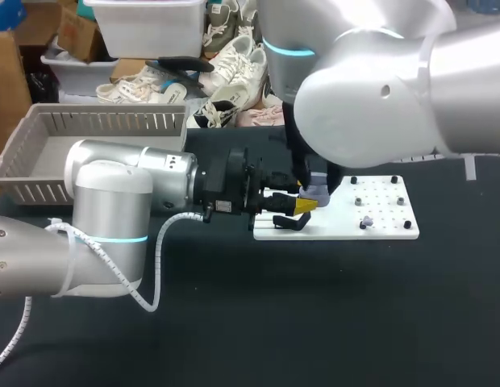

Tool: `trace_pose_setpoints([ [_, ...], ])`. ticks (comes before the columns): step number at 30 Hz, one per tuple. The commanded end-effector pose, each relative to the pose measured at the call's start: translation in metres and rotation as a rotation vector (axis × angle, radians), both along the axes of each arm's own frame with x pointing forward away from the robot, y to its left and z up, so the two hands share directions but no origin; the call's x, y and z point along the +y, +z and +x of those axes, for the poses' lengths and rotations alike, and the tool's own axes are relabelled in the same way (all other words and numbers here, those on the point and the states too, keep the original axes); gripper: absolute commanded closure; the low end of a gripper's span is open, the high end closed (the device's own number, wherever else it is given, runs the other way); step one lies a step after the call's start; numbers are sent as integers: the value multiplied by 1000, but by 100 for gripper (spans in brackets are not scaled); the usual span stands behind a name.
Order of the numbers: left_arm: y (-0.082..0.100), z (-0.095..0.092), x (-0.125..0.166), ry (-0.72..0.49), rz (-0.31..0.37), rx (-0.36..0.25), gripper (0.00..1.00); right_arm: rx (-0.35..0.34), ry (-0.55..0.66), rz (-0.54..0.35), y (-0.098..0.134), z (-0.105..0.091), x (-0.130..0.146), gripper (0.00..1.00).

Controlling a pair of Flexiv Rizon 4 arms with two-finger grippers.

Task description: Pick up each earbud case from the left stands, insert the matching earbuds, close the lid, and place the case in the box.

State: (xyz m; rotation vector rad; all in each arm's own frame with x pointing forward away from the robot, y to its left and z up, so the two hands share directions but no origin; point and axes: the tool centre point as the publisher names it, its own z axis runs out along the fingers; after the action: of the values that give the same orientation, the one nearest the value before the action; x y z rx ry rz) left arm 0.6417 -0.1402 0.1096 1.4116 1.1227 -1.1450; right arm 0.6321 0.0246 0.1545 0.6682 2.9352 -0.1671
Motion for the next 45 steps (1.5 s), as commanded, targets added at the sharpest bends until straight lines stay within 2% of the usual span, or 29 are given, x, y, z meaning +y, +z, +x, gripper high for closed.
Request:
trace_pose_setpoints([
  [1,0,-1,0,3,-3,-2,100,-41,-5,10,12,-13,-4,61],
  [6,0,-1,0,3,-3,-2,100,-104,-19,36,23,-21,-18,60],
  [15,0,-1,0,3,-3,-2,100,-188,-2,102,26,-25,-53,58],
  [23,0,-1,0,3,-3,-2,100,-214,-5,138,25,-22,-82,59],
  [29,0,-1,0,3,-3,-2,100,-211,24,194,11,-19,-99,58],
  [35,0,-1,0,3,-3,-2,100,-197,24,208,-7,-10,-110,56],
  [45,0,-1,0,3,-3,-2,100,-195,35,247,-41,2,-114,56],
])
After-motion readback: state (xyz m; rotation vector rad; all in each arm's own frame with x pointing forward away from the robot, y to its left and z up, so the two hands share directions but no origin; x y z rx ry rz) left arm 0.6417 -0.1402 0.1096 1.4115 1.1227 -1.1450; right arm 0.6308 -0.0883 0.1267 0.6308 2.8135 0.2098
